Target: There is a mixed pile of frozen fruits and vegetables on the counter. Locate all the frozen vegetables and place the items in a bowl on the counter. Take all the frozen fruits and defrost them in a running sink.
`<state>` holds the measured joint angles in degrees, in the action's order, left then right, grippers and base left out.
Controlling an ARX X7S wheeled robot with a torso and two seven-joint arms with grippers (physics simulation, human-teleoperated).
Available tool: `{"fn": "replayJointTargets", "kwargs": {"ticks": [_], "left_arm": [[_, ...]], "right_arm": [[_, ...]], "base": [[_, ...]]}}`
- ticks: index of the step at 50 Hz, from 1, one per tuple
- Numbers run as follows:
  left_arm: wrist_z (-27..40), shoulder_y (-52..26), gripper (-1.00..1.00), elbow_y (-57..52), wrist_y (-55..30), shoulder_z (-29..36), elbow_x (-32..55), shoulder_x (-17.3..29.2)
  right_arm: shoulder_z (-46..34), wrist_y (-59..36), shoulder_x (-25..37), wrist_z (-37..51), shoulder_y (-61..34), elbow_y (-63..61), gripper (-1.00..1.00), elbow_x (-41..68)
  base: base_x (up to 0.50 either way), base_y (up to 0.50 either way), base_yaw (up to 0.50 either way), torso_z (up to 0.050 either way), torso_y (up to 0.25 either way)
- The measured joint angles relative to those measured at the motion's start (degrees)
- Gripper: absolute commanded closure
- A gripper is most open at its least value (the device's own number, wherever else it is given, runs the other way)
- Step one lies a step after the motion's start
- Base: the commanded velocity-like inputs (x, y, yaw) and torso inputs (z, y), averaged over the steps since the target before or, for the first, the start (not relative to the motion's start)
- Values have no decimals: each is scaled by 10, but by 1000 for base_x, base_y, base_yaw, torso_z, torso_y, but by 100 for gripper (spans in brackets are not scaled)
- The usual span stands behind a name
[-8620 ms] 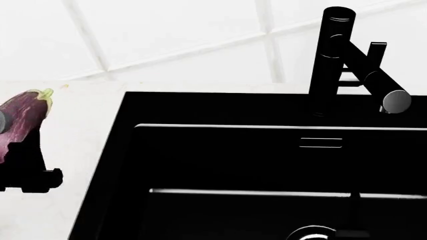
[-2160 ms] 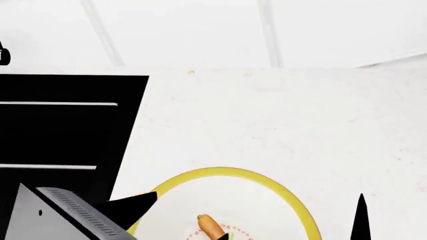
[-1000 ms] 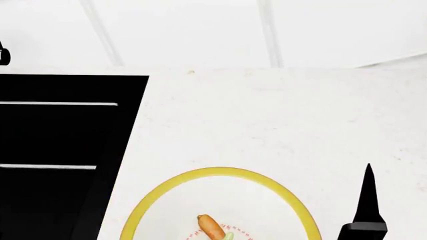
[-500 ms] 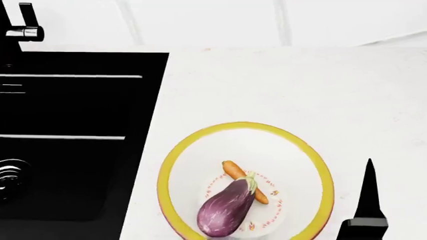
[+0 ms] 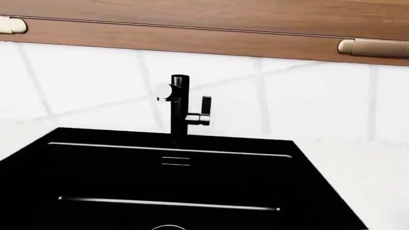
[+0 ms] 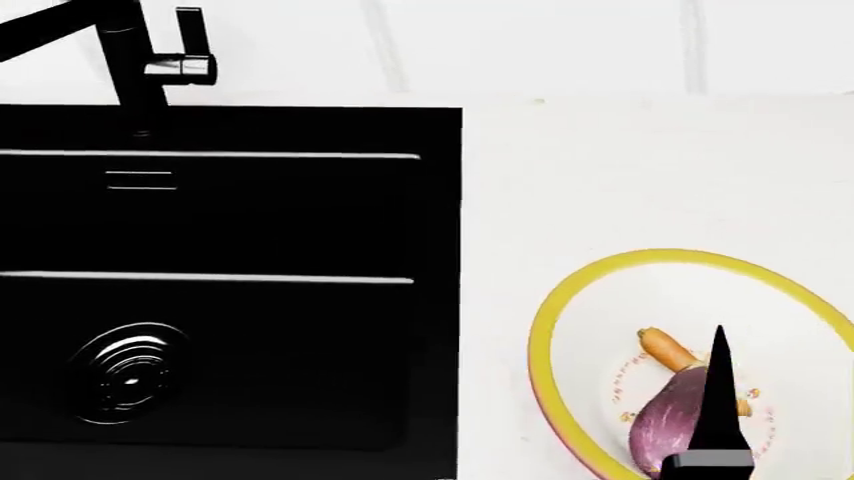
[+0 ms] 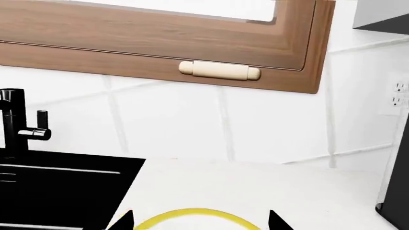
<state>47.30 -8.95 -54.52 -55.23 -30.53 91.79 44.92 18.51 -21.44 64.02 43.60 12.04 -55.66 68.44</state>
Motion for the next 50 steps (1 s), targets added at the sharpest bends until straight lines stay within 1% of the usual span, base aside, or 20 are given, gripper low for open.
{"fn": "replayJointTargets", "kwargs": {"ticks": [25, 39, 50], "left_arm": [[-16, 28, -100, -9, 1, -19, -16, -5], [-17, 42, -100, -12, 5, -37, -9, 2], [-17, 46, -100, -14, 5, -37, -13, 1]], "right_arm": [[0, 5, -12, -8, 17, 2, -100, -15], [-1, 7, -10, -7, 15, 1, -100, -11], [-6, 11, -17, -13, 20, 2, -100, -18]], "base": [[118, 500, 0, 0, 0], [11, 500, 0, 0, 0], [0, 500, 0, 0, 0]]}}
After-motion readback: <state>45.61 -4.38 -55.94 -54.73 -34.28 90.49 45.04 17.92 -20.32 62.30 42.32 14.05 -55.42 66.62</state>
